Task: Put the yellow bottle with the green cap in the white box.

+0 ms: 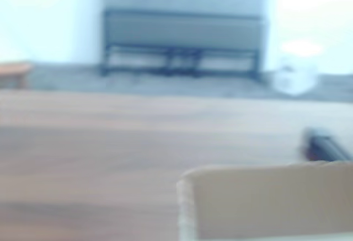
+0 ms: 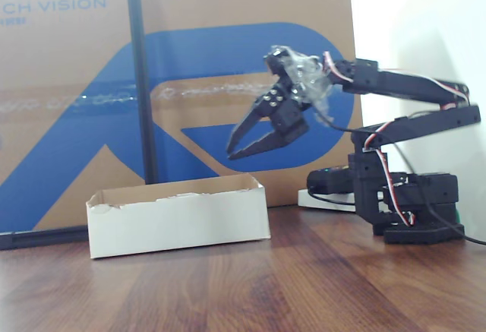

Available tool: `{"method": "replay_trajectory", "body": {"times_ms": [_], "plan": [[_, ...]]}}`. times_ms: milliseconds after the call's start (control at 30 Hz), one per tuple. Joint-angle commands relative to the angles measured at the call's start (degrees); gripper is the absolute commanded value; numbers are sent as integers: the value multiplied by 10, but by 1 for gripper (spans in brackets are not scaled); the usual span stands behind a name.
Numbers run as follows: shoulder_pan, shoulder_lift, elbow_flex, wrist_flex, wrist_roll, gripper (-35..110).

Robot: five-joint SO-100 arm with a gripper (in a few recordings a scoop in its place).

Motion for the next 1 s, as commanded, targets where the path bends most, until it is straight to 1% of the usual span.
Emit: {"method": "replay_trajectory", "body": {"times_ms": [0,167,333,400,500,833,967], "plan": [[-13,58,15,28,-11,0],[-31,156,83,74,-32,0],[-29,169,116,96,-32,0],[-31,200,136,106,-33,0],[-40,262,160,149,-32,0],[-33,265,204,185,-45,0],[-21,266,207,259,-61,0]]}}
